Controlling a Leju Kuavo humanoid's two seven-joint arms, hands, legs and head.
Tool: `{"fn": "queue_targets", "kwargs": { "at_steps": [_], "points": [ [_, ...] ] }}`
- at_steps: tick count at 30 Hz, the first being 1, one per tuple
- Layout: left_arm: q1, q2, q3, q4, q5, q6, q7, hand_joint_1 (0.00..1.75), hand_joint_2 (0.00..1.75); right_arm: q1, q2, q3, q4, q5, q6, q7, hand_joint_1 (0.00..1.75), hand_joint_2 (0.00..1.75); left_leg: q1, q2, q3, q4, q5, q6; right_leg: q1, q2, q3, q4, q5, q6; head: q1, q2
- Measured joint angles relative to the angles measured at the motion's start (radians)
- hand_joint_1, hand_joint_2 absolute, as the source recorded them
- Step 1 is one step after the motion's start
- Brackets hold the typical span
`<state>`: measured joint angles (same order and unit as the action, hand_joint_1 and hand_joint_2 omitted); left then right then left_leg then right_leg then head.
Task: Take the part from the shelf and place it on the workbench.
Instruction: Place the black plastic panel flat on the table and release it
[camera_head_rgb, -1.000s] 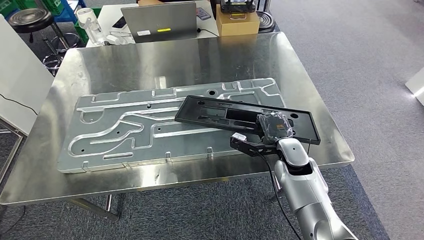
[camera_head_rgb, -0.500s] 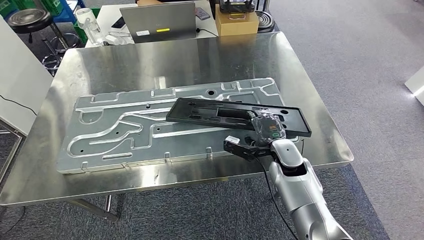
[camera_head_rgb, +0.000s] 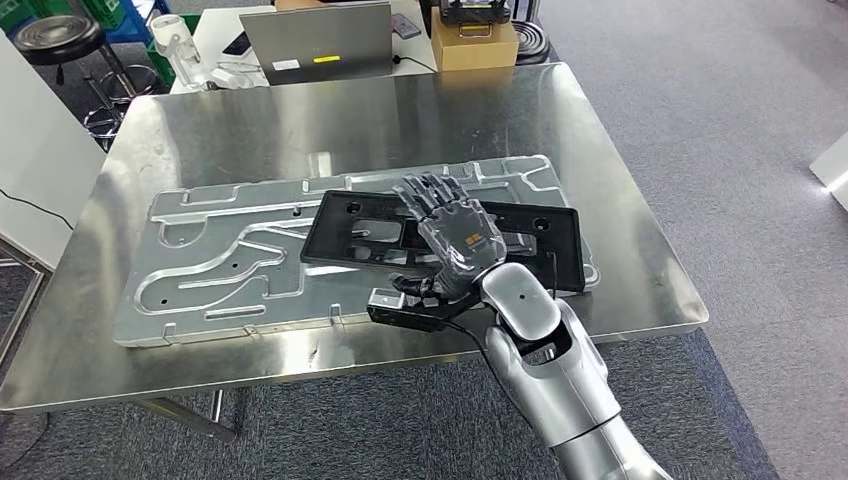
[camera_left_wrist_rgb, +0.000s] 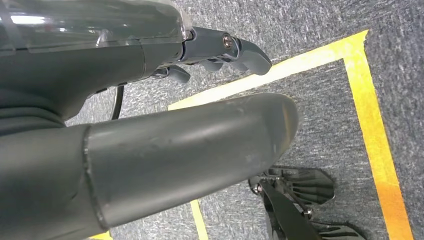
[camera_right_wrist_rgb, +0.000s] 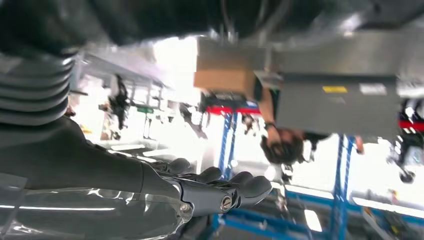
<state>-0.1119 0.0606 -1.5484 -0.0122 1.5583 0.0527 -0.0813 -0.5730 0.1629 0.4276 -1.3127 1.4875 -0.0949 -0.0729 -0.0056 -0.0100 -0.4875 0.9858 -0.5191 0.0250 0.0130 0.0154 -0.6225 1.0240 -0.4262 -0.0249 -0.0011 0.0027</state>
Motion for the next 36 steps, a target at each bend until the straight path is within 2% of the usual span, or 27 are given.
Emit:
{"fn": "queue_targets", "kwargs": {
  "at_steps": [14, 18, 20, 21, 22, 24, 25, 26, 27, 29, 30, 31, 32, 34, 36],
  "points": [
    [0.001, 0.0, 0.0, 0.0, 0.0, -0.001, 0.006, 0.0, 0.0, 0.012, -0.008, 0.112, -0.125, -0.013, 0.002, 0.01, 0.0, 0.0, -0.004, 0.0, -0.004, 0.005, -0.001, 0.002, -0.003, 0.0, -0.001, -0.002, 0.002, 0.004, 0.0, 0.0],
    [0.002, 0.0, 0.0, 0.0, 0.0, -0.001, 0.006, 0.0, 0.0, 0.02, -0.008, 0.125, -0.147, -0.013, 0.002, 0.011, 0.0, 0.0, -0.007, 0.0, -0.006, 0.008, 0.0, 0.007, -0.005, 0.0, -0.001, -0.004, 0.007, 0.012, 0.0, 0.0],
    [0.002, 0.0, 0.0, 0.0, 0.0, -0.001, 0.006, 0.0, 0.0, 0.021, -0.008, 0.127, -0.157, -0.013, 0.001, 0.011, 0.0, 0.0, 0.0, 0.002, -0.003, -0.001, 0.009, 0.016, -0.004, 0.0, -0.004, 0.0, 0.002, 0.02, 0.0, 0.0],
    [0.001, -0.001, 0.0, 0.0, 0.0, -0.001, 0.006, 0.0, 0.0, 0.021, -0.008, 0.127, -0.161, -0.013, 0.001, 0.011, 0.0, 0.0, 0.004, 0.003, -0.002, -0.007, 0.014, 0.021, -0.004, -0.001, -0.013, 0.018, -0.011, 0.024, 0.0, 0.0],
    [0.002, -0.001, 0.0, 0.0, 0.0, 0.0, 0.006, 0.0, 0.0, 0.021, -0.008, 0.128, -0.164, -0.013, 0.0, 0.011, 0.0, 0.0, 0.007, 0.005, 0.0, -0.011, 0.019, 0.026, -0.005, -0.003, -0.031, 0.057, -0.037, 0.028, 0.0, 0.0],
    [0.003, -0.001, 0.0, 0.0, 0.0, 0.0, 0.006, 0.0, 0.0, 0.027, -0.012, 0.129, -0.167, -0.013, -0.001, 0.011, 0.0, 0.0, 0.007, 0.009, -0.003, -0.009, 0.023, 0.029, -0.011, -0.005, -0.089, 0.185, -0.101, 0.035, 0.0, 0.0],
    [0.003, -0.001, 0.0, 0.0, 0.0, 0.001, 0.006, 0.0, 0.0, 0.033, -0.015, 0.13, -0.169, -0.013, -0.001, 0.011, 0.0, 0.0, 0.007, 0.009, -0.004, -0.007, 0.023, 0.029, -0.015, -0.006, -0.117, 0.244, -0.121, 0.038, 0.001, 0.0],
    [0.004, -0.001, 0.0, 0.0, 0.0, 0.002, 0.006, 0.0, 0.0, 0.04, -0.019, 0.133, -0.172, -0.013, -0.002, 0.011, 0.0, 0.0, 0.007, 0.009, -0.005, -0.005, 0.022, 0.028, -0.017, -0.007, -0.132, 0.275, -0.121, 0.04, 0.0, 0.0],
    [0.005, -0.001, 0.0, 0.0, 0.0, 0.003, 0.006, 0.0, 0.0, 0.048, -0.023, 0.137, -0.177, -0.013, -0.003, 0.011, 0.0, 0.0, 0.007, 0.008, -0.006, -0.002, 0.019, 0.027, -0.019, -0.008, -0.128, 0.266, -0.101, 0.039, 0.0, 0.0],
    [0.005, -0.001, 0.0, 0.0, 0.0, 0.005, 0.007, 0.0, 0.0, 0.063, -0.03, 0.148, -0.192, -0.013, -0.01, 0.011, 0.0, 0.0, 0.007, 0.007, -0.006, 0.007, 0.009, 0.021, -0.019, -0.009, -0.077, 0.156, -0.033, 0.032, 0.0, 0.0],
    [0.005, -0.001, 0.0, 0.0, 0.0, 0.006, 0.007, 0.0, 0.0, 0.07, -0.033, 0.154, -0.2, -0.012, -0.014, 0.011, 0.0, 0.0, 0.006, 0.006, -0.008, 0.013, 0.003, 0.016, -0.016, -0.009, -0.048, 0.099, -0.01, 0.026, 0.0, 0.0],
    [0.005, -0.001, 0.0, 0.0, 0.0, 0.007, 0.007, 0.0, 0.0, 0.078, -0.036, 0.161, -0.209, -0.011, -0.017, 0.011, 0.0, 0.0, 0.006, 0.006, -0.009, 0.017, -0.001, 0.011, -0.013, -0.009, -0.027, 0.059, 0.001, 0.021, 0.0, 0.0],
    [0.006, -0.002, 0.0, 0.0, 0.0, 0.008, 0.007, 0.0, 0.0, 0.087, -0.041, 0.167, -0.216, -0.01, -0.02, 0.013, 0.0, 0.0, 0.006, 0.005, -0.011, 0.02, -0.003, 0.006, -0.01, -0.009, -0.017, 0.04, 0.0, 0.016, 0.0, 0.0],
    [0.007, -0.002, 0.0, 0.0, 0.0, 0.01, 0.008, 0.0, 0.0, 0.103, -0.051, 0.179, -0.228, -0.008, -0.024, 0.017, 0.0, 0.0, 0.008, 0.005, -0.011, 0.019, -0.003, -0.004, -0.007, -0.01, -0.014, 0.027, 0.0, 0.01, 0.0, 0.0],
    [0.007, -0.001, 0.0, 0.0, 0.0, 0.011, 0.009, 0.0, 0.0, 0.113, -0.059, 0.188, -0.238, -0.007, -0.029, 0.019, 0.0, 0.0, 0.011, 0.006, -0.018, 0.035, -0.025, -0.015, -0.011, -0.011, -0.008, 0.006, 0.004, -0.001, 0.0, 0.0]
  ]
}}
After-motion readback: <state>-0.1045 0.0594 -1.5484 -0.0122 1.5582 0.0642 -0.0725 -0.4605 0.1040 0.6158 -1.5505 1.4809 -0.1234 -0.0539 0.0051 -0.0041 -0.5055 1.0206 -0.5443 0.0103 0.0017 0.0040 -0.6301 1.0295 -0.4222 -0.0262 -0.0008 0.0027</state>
